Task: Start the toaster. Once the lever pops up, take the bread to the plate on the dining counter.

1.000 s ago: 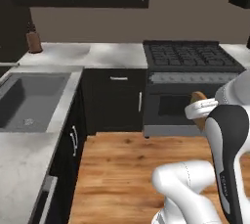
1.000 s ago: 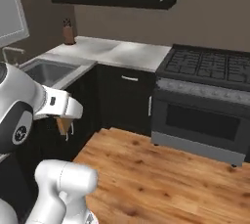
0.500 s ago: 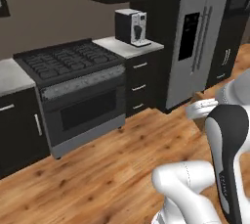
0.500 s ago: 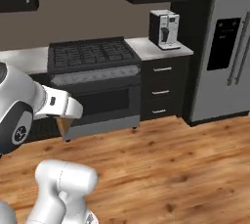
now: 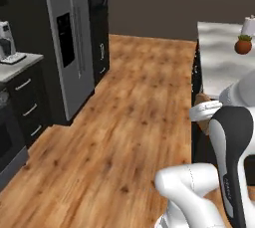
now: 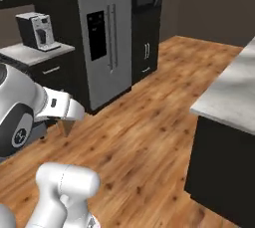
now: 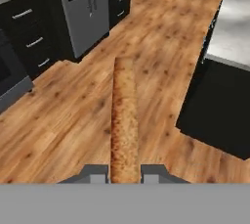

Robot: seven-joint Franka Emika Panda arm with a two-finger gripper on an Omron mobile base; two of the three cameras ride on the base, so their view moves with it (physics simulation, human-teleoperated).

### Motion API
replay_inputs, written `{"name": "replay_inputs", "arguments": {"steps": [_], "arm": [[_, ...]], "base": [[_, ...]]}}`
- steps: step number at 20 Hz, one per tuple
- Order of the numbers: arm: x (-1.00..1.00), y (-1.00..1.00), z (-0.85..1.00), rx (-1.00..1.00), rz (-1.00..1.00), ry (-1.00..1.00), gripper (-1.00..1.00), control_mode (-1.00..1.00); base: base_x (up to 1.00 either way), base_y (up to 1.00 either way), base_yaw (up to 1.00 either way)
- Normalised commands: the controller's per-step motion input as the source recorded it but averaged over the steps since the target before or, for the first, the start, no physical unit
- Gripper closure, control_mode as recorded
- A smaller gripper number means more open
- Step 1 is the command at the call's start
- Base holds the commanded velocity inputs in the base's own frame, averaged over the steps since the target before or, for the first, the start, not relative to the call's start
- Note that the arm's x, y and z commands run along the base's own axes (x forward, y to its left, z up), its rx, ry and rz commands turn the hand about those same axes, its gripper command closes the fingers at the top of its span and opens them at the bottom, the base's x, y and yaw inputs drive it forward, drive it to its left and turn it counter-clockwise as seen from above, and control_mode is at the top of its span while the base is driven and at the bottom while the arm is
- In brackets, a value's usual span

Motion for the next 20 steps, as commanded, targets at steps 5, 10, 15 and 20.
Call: {"name": "replay_inputs", "arguments": {"steps": [5,10,15,20], "arm": [[0.00,0.00,0.00,0.00,0.00,0.00,1.00,1.00],[0.00,0.00,0.00,0.00,0.00,0.00,1.00,1.00],[0.00,0.00,0.00,0.00,0.00,0.00,1.00,1.00],[0.00,0.00,0.00,0.00,0.00,0.00,1.00,1.00]], "base": [[0.00,-0.13,-0.96],[0.00,-0.12,-0.92],[0.14,-0.10,-0.70],[0.63,-0.47,-0.14]]}}
